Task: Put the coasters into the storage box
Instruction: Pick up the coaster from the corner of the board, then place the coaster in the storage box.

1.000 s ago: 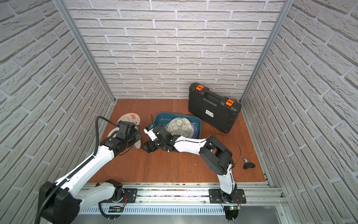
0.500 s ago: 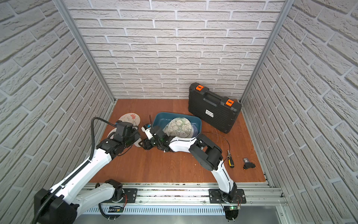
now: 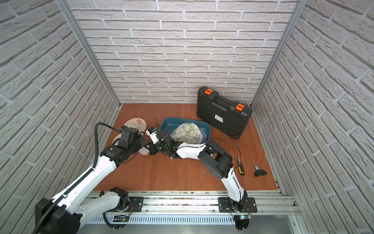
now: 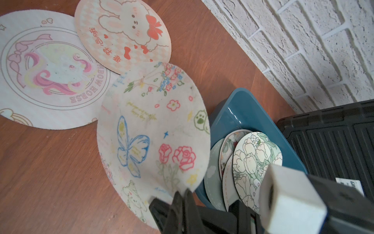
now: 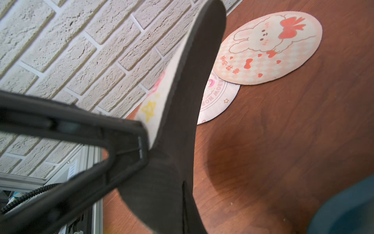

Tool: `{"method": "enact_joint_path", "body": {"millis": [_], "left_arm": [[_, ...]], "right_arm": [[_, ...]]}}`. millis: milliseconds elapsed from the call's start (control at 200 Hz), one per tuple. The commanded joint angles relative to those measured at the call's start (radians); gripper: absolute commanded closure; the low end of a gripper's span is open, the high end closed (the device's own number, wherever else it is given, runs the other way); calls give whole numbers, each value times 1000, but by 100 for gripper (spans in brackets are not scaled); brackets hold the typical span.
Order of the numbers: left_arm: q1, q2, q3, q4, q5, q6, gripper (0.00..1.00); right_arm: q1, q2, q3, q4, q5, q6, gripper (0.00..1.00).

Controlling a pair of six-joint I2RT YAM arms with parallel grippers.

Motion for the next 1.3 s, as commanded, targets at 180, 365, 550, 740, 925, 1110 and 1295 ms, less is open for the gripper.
{"method": "enact_joint_path", "body": {"millis": [180, 365, 550, 740, 925, 1110, 1295], "left_arm": [[50, -82, -39, 12, -4, 33, 35], [76, -101, -46, 4, 7, 48, 2], [89, -83, -42, -1, 12, 75, 2], [90, -51, -51, 17, 27, 89, 2], [90, -16, -59, 38, 33, 89, 2], [90, 16, -51, 42, 42, 100, 2], [90, 31, -52, 42, 43, 109, 2]], "right_arm": [[-22, -153, -40, -75, 84, -18, 94], [-92, -240, -102, -61, 59, 30, 94], [-163, -331, -102, -161, 72, 14, 94], [-230, -364, -42, -368, 140, -32, 94], [-292, -340, -57, -433, 130, -33, 94], [-349, -288, -75, -474, 100, -35, 94], [-392, -264, -117, -561, 152, -43, 94]]}}
